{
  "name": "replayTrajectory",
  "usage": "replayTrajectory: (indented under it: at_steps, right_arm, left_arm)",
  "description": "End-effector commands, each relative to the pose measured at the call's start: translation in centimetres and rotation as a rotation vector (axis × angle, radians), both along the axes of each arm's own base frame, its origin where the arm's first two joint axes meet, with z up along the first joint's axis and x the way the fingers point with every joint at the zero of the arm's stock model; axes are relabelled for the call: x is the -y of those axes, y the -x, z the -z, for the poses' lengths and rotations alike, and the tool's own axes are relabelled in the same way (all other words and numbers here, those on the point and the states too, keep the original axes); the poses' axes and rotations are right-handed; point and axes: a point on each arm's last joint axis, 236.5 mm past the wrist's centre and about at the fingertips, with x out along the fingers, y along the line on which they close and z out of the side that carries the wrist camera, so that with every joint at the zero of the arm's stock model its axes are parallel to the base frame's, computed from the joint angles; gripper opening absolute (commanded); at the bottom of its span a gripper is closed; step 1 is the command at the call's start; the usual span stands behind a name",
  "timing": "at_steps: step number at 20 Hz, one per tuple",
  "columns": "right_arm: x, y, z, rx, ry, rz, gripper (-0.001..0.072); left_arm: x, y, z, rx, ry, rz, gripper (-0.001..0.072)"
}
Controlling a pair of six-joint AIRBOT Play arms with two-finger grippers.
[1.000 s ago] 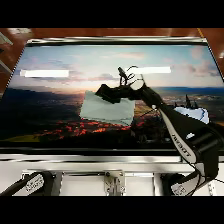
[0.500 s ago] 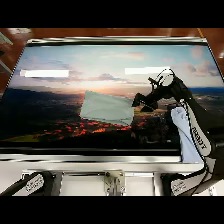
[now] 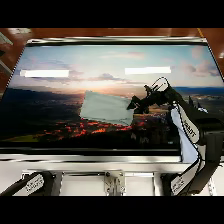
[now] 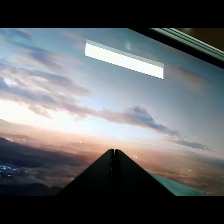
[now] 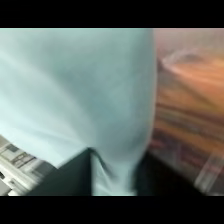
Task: Fold the shirts.
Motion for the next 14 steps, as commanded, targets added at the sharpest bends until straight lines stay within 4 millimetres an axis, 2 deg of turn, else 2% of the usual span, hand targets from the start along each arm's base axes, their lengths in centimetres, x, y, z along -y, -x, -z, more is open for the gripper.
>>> replayTrajectory:
  at_steps: [1,3,4,6,8,10,12,14]
  right_arm:
    - [-1.9,-1.0,-1.6,0.028,-0.122,0.025,0.0062]
    - [-1.8,-1.8,-4.3,0.132,-0.158,-0.038,0.0065]
    - [-1.0,-2.4,-6.3,0.187,-0.159,-0.058,0.0065]
    - [2.0,-4.0,-10.9,0.296,-0.126,-0.035,0.0065]
    - [7.7,-5.2,-15.8,0.371,-0.028,0.066,0.0065]
    - [13.9,-5.4,-20.2,0.429,0.058,0.203,0.0065]
    - [19.3,-4.1,-23.8,0.458,0.114,0.338,0.0065]
    - [23.7,-1.9,-25.8,0.464,0.194,0.430,0.0065]
  left_arm:
    - [0.9,0.0,0.0,0.001,0.001,0.020,0.0038]
    - [1.4,-0.1,-0.1,0.002,0.001,0.033,0.0038]
    - [1.5,-0.1,-0.1,0.003,0.001,0.033,0.0038]
    - [1.2,-0.3,-0.3,0.016,0.001,0.023,0.0038]
    - [1.1,-0.5,-0.6,0.031,0.000,0.015,0.0038]
    - [1.0,-0.6,-0.8,0.037,-0.003,0.013,0.0038]
    - [1.0,-0.6,-0.7,0.037,-0.004,0.013,0.0038]
    - [1.0,-0.5,-0.7,0.039,-0.011,0.017,0.0038]
